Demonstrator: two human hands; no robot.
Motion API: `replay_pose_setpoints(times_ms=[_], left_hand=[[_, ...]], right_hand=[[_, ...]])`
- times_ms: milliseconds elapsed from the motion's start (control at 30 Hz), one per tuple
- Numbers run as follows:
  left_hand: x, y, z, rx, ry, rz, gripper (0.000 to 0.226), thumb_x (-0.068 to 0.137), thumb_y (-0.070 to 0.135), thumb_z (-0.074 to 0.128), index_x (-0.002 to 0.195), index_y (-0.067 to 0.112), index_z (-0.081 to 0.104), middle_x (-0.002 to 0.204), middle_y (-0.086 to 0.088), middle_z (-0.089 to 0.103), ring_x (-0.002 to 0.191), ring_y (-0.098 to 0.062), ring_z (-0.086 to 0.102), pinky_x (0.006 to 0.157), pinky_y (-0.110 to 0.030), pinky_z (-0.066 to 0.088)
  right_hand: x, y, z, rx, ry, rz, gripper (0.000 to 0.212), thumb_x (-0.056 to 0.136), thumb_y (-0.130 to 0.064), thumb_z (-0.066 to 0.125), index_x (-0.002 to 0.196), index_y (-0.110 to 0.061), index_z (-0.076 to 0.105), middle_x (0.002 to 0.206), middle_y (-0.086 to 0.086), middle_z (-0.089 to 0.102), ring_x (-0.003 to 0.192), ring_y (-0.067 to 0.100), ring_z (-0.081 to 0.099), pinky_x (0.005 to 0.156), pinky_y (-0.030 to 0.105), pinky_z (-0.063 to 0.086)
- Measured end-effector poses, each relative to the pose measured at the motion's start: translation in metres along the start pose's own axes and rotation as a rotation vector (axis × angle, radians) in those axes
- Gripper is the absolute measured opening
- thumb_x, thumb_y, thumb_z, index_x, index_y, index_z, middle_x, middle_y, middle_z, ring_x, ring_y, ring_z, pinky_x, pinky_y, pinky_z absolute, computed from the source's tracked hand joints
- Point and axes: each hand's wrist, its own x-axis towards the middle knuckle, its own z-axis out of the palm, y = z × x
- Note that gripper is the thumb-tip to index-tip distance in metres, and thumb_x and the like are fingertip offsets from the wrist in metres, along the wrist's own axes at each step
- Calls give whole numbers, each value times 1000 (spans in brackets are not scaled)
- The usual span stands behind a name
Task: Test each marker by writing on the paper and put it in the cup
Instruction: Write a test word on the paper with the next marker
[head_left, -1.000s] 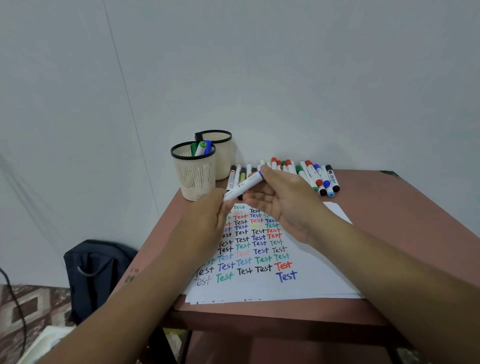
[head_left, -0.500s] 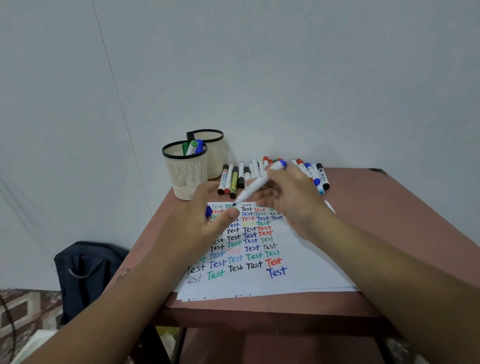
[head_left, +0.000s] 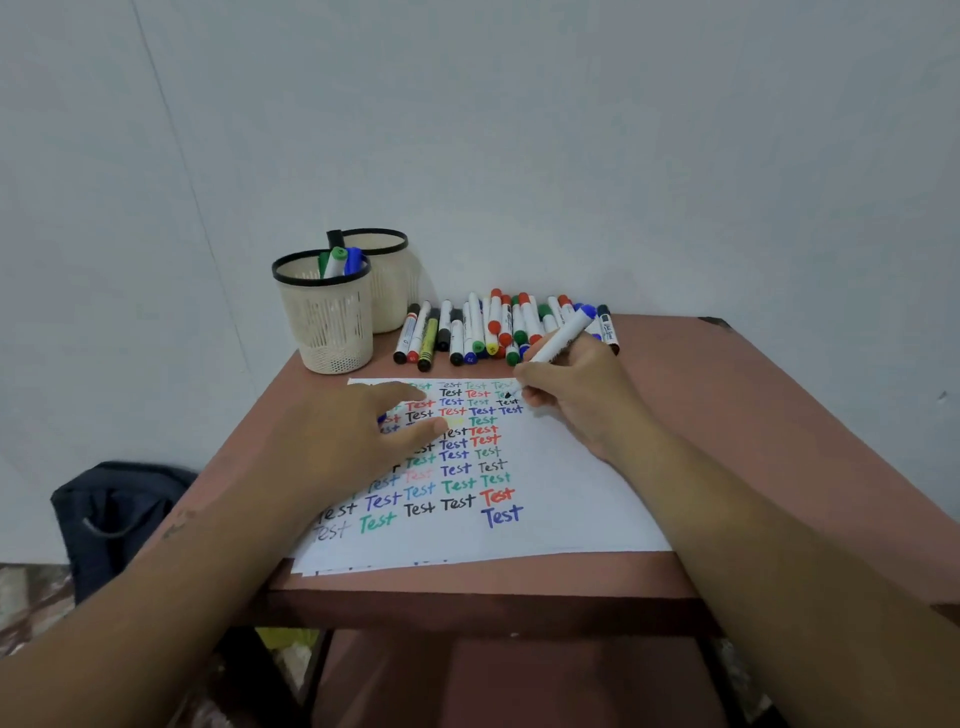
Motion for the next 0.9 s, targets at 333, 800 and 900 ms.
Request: replay_pose_setpoints(times_ms=[333, 800, 900], left_hand=[[4, 0, 2, 45, -2, 6, 56, 82, 82, 46, 127, 52, 60, 71, 20, 48, 67, 0, 50, 56, -19, 32], [7, -2, 5, 46, -17, -1, 55, 83, 82, 45, 127, 52, 60, 71, 18, 52, 68, -2, 53, 56, -19, 35], [8, -4, 6, 45, -7, 1, 56, 82, 83, 45, 126, 52, 60, 71, 18, 52, 68, -2, 52, 56, -20, 35]], right_hand=[[-2, 4, 3, -123, -51, 11, 20, 89, -5, 77, 102, -4, 61, 80, 17, 68, 67, 28, 64, 74, 45, 59], [-4, 2, 2, -151, -65, 24, 17, 91, -4, 74, 103, -3, 62, 80, 17, 68, 65, 25, 63, 72, 42, 58], [-4, 3, 2, -141, -54, 15, 19, 91, -5, 75, 104, -3, 62, 80, 17, 69, 65, 25, 64, 73, 42, 59]])
